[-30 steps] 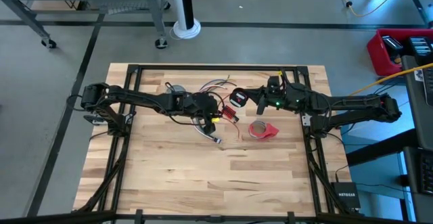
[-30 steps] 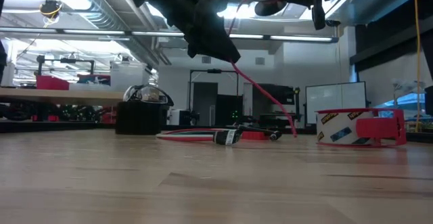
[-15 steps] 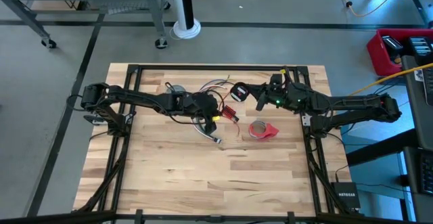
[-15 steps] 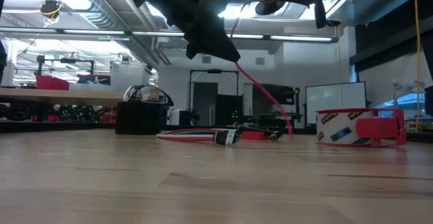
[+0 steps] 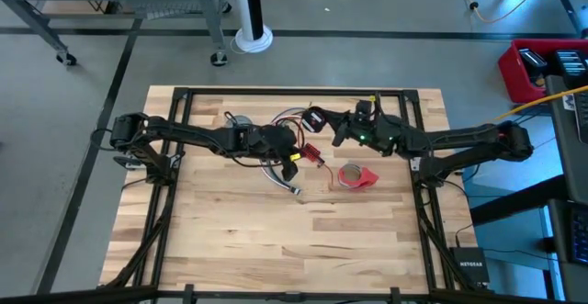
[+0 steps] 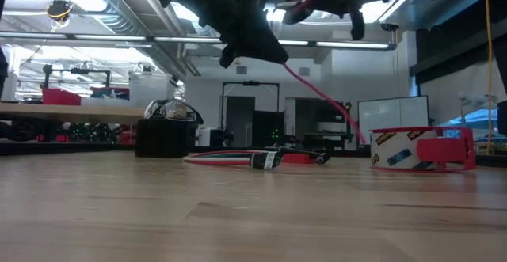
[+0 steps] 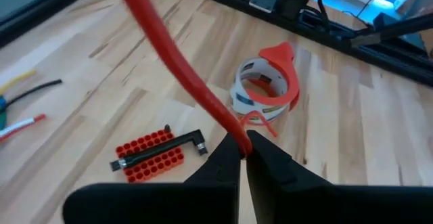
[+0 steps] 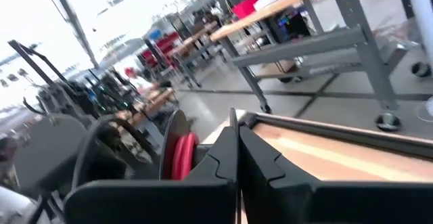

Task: Coil cords
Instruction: Coil the red wire onto the spool

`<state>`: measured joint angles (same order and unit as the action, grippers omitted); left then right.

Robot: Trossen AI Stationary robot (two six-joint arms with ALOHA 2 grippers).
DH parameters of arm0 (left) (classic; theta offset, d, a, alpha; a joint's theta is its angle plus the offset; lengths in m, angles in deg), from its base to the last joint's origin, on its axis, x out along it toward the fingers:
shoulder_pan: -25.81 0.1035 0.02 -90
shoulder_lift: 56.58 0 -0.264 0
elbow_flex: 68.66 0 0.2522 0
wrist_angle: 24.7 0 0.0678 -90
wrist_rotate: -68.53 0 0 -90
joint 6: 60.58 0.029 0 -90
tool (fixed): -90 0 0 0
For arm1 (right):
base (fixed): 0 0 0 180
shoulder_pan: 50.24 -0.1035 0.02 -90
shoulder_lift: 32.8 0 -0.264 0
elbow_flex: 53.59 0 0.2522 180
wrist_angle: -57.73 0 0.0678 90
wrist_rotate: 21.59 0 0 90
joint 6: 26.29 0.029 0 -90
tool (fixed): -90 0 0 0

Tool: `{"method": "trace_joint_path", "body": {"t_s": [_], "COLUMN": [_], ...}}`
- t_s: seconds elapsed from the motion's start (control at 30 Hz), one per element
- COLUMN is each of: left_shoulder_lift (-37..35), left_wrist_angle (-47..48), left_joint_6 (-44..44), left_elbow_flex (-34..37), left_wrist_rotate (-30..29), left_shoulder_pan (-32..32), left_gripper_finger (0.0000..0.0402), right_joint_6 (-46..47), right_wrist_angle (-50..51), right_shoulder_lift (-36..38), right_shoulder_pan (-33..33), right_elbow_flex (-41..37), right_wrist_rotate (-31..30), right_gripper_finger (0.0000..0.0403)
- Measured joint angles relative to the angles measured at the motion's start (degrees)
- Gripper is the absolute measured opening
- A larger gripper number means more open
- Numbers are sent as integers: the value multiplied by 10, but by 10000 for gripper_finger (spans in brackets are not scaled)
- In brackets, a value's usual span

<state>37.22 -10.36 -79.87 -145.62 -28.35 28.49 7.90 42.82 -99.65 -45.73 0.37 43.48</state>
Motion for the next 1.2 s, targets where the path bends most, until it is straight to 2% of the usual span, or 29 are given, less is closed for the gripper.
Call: {"method": "trace_joint_path", "body": {"t_s": [0.2, 0.3, 0.5, 0.83, 1.03, 1.2], "left_shoulder_lift": [0, 0, 0, 0, 7, 21], "left_wrist_angle": [0, -3, -37, -76, -116, -114], "left_joint_6": [-31, -36, -47, -54, -73, -80], "left_elbow_flex": [0, 0, 0, 0, -1, -4], "left_wrist_rotate": [0, 2, 13, 15, 64, 89], "left_shoulder_pan": [0, -3, -14, -19, -18, -18], "left_gripper_finger": [2, 2, 2, 1, 1, 1], "right_joint_6": [0, 0, 0, 15, 33, 33], "right_wrist_angle": [-90, -109, -109, -103, -103, -101], "right_shoulder_lift": [-47, -63, -83, -103, -134, -149], "right_shoulder_pan": [0, 0, 0, 0, 0, 0], "right_elbow_flex": [0, 0, 0, 0, 0, 0], "right_wrist_rotate": [-3, -31, -70, -59, -55, -54], "right_gripper_finger": [1, 1, 1, 1, 1, 1]}}
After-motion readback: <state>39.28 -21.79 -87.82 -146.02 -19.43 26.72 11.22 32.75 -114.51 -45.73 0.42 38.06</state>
